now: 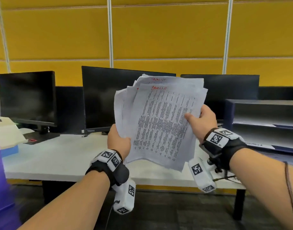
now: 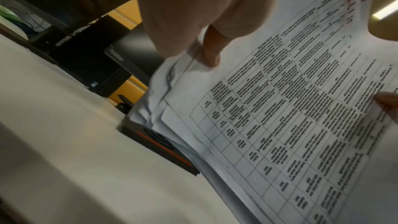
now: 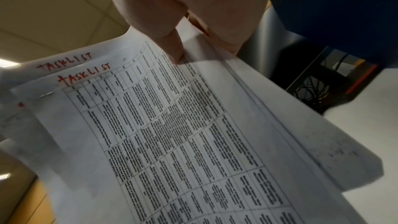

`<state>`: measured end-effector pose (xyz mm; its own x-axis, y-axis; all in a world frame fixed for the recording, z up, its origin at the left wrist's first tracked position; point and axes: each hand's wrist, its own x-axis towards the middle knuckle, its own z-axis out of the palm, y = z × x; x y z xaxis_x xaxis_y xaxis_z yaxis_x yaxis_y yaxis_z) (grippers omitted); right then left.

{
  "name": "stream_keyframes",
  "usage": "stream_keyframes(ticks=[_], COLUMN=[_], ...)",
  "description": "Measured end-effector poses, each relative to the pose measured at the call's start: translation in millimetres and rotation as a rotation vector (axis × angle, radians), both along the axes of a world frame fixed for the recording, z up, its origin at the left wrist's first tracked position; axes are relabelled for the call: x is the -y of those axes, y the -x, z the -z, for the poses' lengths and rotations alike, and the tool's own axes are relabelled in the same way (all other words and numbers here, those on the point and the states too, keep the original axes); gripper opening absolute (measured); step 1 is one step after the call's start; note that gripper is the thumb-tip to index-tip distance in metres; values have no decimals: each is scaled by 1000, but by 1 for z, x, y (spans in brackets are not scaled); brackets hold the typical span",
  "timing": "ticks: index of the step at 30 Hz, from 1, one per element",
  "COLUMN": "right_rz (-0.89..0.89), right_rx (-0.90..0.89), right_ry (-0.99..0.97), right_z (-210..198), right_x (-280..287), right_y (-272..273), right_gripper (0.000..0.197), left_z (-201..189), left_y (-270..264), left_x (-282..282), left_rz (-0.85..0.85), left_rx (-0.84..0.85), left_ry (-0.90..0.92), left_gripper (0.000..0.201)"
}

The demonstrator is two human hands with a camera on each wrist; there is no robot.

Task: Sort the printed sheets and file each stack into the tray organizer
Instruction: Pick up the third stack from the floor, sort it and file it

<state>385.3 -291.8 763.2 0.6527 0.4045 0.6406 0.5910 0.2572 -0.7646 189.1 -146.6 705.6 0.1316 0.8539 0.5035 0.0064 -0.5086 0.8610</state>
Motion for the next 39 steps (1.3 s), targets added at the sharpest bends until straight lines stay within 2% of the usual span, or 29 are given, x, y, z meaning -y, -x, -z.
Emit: stream_keyframes(ticks=[3,7,12,19,23,27,32,36,39], right_rz=[-13,-25,-110,-94,-180,-178,-157,-217,-218], right_rx=[39,38,-59,-48,-81,-102,-78,-26,44], right_ry=[48,162,232,122,190,133,140,178,178], right_z=[-9,2,20,23,21,16,14,15,14], right_x=[-12,-30,-44,-46,-47,-46,-49,-44,-42], right_y=[-9,-21,-27,-21,-16,-19,-18,-12,-6], right_gripper=[27,32,39,33,41,45,42,47,43], left_z=[-2,0,-1,-5,-17,-31,-35,-35,-38], left_y=[-19,-33,-37,-43,-45,-41,-43,-45,-50], left_x=[-10,-20,-29,-25,-21,-21,-19,-18,-14], left_rz=[63,167,191,218,163,140,91,74,80], left_rx=[-38,-106,-49,51,81,144,131,112,52], left_ry=[48,108,158,179,101,44,55,17,-27], left_gripper=[38,43,31,27,47,67,43,43,19])
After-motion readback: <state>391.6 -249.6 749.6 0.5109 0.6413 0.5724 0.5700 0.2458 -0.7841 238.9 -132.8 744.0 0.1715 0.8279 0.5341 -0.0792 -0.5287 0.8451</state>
